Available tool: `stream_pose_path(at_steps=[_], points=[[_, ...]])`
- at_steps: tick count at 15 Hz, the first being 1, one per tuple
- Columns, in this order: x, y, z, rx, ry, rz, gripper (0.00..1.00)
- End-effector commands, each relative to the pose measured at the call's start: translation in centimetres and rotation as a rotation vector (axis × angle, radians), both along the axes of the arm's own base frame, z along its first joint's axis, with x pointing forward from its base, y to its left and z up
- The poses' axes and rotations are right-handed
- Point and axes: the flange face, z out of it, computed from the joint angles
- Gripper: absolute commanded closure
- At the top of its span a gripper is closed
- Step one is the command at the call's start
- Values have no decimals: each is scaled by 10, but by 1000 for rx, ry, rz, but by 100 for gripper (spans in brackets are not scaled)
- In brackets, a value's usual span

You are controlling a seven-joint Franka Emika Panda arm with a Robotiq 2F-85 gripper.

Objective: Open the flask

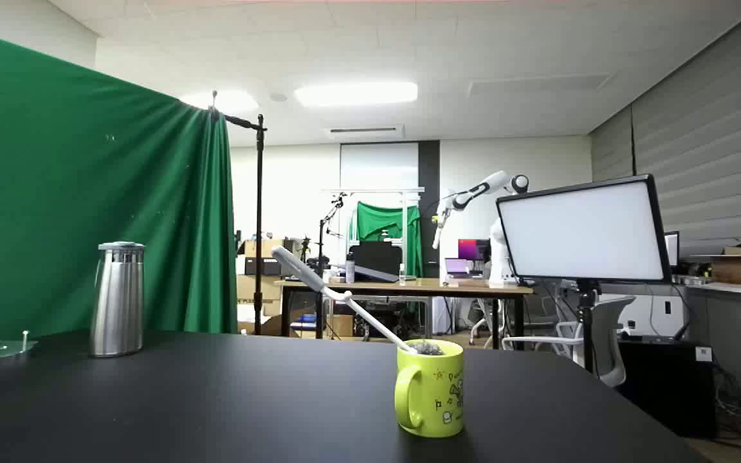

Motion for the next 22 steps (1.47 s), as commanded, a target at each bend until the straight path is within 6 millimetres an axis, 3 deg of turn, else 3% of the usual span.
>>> stream_pose_path(at_steps=[1,11,16,17,19,22], points=[[0,0,0,0,0,0,0],[7,1,2,0,-15,-3,0],[69,29,8,55,-104,52,2],[87,41,8,64,-124,74,25],[120,65,11,82,-152,114,29],[170,106,16,103,-181,172,51]])
